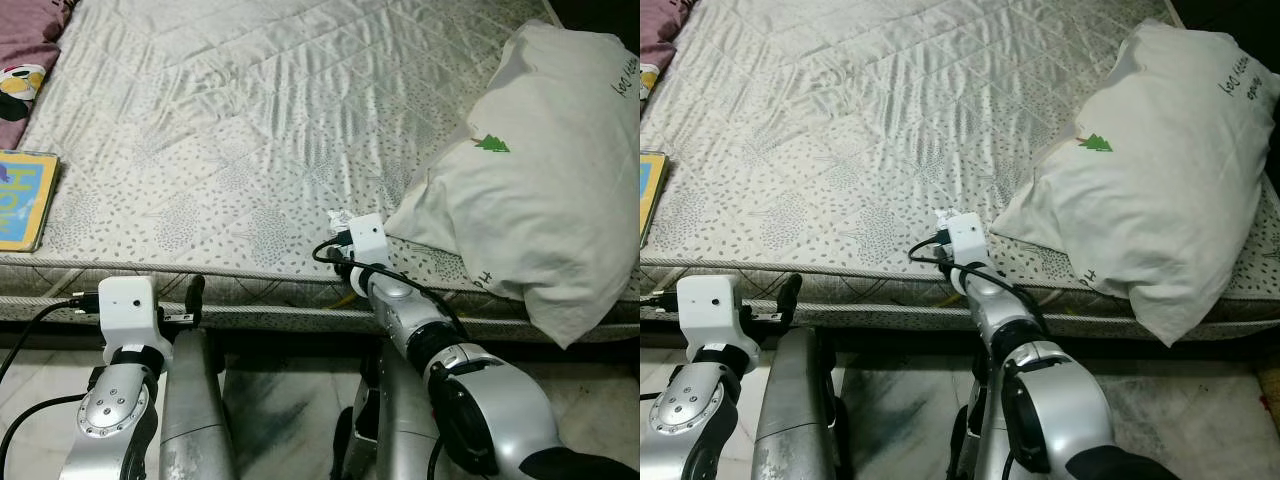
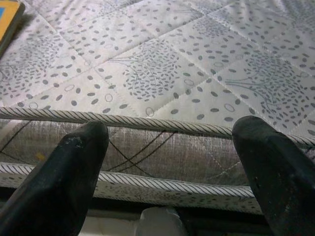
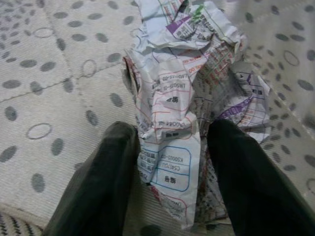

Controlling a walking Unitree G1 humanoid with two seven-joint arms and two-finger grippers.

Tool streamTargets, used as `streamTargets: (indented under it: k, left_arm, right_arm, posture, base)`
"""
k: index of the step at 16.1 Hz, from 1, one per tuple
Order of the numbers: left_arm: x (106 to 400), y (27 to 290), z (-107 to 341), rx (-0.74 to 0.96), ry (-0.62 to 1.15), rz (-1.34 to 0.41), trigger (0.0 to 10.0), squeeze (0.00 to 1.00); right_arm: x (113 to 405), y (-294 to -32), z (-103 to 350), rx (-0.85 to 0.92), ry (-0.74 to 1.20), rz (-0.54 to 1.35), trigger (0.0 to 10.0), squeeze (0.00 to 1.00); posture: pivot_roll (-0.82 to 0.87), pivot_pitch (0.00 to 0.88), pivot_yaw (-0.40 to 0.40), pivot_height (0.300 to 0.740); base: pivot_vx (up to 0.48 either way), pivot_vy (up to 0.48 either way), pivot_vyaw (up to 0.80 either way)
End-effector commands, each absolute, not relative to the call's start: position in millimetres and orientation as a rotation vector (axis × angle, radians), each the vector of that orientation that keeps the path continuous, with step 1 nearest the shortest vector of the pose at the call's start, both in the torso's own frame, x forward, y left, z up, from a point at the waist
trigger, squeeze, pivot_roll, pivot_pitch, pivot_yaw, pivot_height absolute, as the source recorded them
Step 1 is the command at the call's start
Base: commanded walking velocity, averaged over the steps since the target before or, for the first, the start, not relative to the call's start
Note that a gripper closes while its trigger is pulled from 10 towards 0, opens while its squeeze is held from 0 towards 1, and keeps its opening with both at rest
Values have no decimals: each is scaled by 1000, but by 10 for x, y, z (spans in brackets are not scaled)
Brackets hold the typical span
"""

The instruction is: Clean up the room

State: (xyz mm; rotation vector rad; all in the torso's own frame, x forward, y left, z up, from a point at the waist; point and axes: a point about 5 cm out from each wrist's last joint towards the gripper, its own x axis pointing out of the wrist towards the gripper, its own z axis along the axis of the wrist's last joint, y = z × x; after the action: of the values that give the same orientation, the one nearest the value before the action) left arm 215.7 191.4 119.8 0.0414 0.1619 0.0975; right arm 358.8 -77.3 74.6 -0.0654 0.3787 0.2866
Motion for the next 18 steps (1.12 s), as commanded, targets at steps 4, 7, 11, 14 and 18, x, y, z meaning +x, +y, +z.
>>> streamTargets:
  k: [4, 7, 11, 14, 18]
  left_arm:
    - [2212, 1872, 1165, 36, 156, 100, 10000, 0]
    - [2240, 1867, 1162, 33, 152, 98, 10000, 0]
    - [2368, 1789, 1164, 22, 132, 56, 10000, 0]
    - [2430, 1719, 1088, 6, 143, 13, 10000, 0]
    - [2423, 1694, 958, -20, 159, 6, 10000, 0]
  right_arm:
    - [3503, -986, 555, 96, 495, 238, 0, 0]
    - [3542, -1003, 617, 104, 472, 266, 0, 0]
    - [3708, -1311, 886, 97, 394, 306, 0, 0]
    - [3689, -1348, 1034, 96, 262, 449, 0, 0]
    - [3098, -1514, 795, 184, 203, 399, 0, 0]
  posture:
    - [162, 187, -149, 537]
    - [147, 175, -143, 537]
    - [96, 137, -104, 537]
    - [42, 87, -77, 537]
    - [1, 10, -35, 537]
  base:
    - [0, 0, 0]
    - [0, 0, 0]
    - [0, 0, 0]
    - [0, 0, 0]
    - [0, 0, 0]
